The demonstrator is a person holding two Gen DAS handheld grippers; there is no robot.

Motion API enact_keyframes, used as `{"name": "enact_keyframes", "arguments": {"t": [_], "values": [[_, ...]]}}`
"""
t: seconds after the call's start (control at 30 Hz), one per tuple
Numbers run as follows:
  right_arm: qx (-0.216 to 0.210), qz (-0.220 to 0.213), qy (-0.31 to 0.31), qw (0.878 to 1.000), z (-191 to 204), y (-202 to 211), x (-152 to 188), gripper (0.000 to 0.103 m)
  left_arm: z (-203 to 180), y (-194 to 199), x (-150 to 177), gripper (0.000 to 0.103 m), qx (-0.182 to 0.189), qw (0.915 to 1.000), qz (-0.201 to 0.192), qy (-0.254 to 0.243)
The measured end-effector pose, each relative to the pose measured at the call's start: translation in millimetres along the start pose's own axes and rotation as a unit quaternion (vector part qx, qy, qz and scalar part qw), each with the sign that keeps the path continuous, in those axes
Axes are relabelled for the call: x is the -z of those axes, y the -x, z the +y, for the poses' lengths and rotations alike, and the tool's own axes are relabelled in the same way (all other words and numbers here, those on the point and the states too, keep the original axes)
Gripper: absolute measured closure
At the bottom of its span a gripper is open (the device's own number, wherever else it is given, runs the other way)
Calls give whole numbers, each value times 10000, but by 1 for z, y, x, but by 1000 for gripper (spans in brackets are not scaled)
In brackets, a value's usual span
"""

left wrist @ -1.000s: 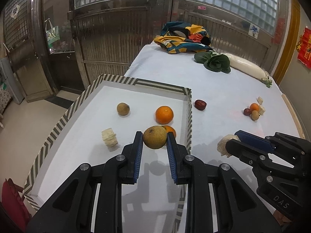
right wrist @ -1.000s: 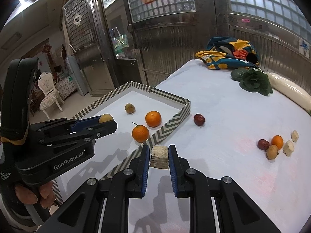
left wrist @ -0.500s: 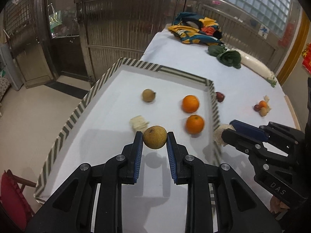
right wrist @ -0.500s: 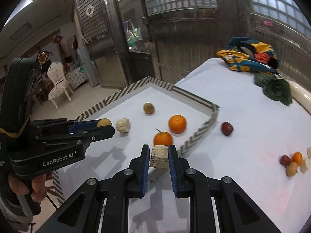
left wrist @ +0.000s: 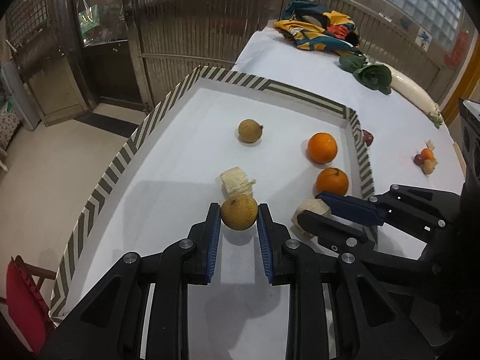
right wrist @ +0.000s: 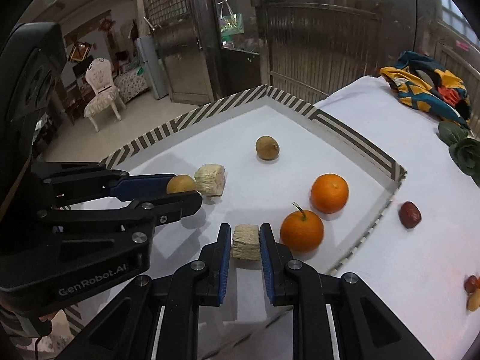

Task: Organize fruits
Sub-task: 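Carry pear and chunk to the tray and open the left gripper, then release the yam chunk in the tray with the right gripper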

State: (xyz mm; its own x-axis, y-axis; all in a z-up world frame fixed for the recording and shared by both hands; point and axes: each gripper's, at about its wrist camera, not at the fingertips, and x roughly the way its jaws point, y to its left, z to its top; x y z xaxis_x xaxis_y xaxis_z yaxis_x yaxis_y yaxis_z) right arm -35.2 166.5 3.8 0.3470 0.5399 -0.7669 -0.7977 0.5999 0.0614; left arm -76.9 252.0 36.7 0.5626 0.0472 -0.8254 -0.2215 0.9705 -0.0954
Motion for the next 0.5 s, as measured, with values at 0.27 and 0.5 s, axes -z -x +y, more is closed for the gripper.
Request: {"name": "enact_keyframes", "arguments": {"t": [0.27, 0.5], "values": [[-91, 118, -68, 9999, -2, -8, 0, 84, 4, -6, 0, 70, -28, 9998, 157, 136], [-226, -94, -401, 9989, -14, 12, 4, 84, 5, 4, -2, 37, 4, 9997, -15, 236]]}}
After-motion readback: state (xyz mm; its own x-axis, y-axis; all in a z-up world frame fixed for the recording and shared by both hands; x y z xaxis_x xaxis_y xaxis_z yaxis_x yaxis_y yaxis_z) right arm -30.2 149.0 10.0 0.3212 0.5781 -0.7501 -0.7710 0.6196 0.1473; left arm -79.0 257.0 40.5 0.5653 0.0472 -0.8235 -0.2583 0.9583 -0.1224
